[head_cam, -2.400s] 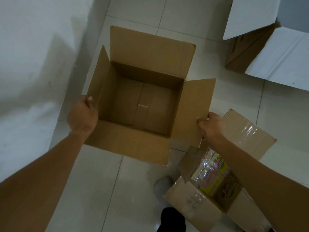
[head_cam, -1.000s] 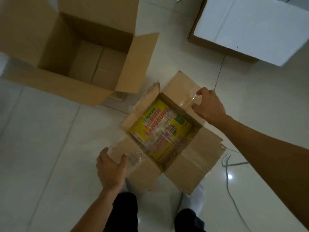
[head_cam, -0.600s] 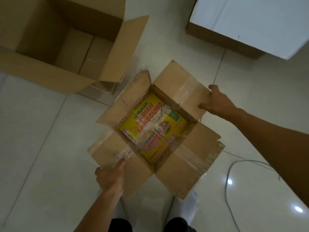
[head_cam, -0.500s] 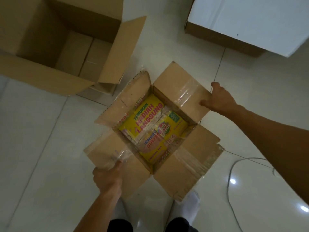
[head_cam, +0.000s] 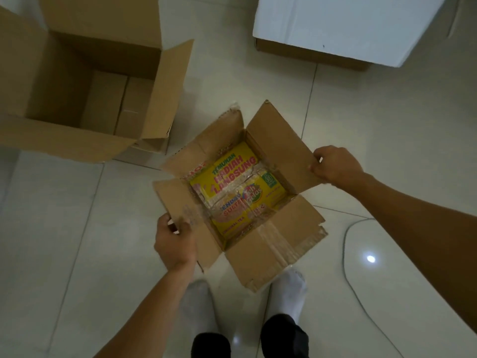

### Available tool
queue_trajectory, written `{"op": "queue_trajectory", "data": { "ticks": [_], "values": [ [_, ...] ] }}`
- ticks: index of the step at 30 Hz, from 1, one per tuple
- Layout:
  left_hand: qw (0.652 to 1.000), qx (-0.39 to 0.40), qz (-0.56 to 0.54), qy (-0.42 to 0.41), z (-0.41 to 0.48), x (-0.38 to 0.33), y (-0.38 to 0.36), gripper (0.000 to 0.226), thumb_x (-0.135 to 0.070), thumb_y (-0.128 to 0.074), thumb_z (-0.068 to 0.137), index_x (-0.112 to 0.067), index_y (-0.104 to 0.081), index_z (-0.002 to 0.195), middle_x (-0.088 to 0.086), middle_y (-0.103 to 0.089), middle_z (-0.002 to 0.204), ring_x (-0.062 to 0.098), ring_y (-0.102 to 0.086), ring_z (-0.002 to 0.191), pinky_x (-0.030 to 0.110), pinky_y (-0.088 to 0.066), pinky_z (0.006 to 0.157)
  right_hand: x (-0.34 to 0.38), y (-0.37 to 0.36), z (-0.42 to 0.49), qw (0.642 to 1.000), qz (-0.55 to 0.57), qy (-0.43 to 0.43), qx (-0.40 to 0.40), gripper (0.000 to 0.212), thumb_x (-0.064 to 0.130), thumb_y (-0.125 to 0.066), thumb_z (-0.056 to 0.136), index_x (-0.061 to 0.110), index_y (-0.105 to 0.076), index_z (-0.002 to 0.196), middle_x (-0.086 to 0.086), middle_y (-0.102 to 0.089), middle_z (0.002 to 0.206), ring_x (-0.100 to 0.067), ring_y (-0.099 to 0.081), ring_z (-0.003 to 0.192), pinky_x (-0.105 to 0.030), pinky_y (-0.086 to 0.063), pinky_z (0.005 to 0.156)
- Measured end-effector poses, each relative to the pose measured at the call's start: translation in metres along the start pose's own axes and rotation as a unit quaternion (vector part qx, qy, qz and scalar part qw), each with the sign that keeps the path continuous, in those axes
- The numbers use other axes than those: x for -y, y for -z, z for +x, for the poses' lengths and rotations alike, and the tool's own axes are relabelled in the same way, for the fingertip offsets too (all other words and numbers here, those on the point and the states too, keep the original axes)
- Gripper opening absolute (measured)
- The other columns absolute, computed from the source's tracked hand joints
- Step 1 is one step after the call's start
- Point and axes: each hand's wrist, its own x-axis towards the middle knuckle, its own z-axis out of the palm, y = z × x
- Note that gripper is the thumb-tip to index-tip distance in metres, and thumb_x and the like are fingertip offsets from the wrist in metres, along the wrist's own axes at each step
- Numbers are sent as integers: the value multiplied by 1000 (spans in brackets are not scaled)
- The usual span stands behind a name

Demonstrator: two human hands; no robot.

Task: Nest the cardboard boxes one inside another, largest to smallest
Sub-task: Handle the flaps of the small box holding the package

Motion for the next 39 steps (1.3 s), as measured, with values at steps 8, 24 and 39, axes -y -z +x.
{"op": "queue_trajectory", "data": {
  "ticks": [8, 24, 39],
  "values": [
    [985, 103, 44, -133, 26, -50, -17, 28, -17, -59, 87, -14, -63, 115, 11, -70, 104, 23, -63, 88, 32, -50, 76, -30, -34, -68, 984, 113, -133, 23, 19, 7, -48, 84, 5, -60, 99, -19, -70, 77, -30, -69, 63, -41, -60, 63],
    [931, 221, 114, -266, 66, -89, -30, 25, -8, -56, 86, -17, -67, 107, -2, -65, 86, 16, -59, 75, 20, -41, 62, -21, -62, -106, 940, 260, -217, 41, 17, 6, -50, 85, 5, -56, 101, -19, -69, 81, -23, -65, 53, -28, -55, 50],
    [932, 214, 133, -262, 77, -98, -21, 37, -10, -51, 88, -13, -55, 125, 8, -69, 106, 16, -56, 81, 22, -42, 64, -11, -60, -104, 949, 211, -234, 25, 32, 14, -56, 85, 2, -53, 114, -19, -66, 102, -29, -64, 77, -35, -56, 62]
  ]
}}
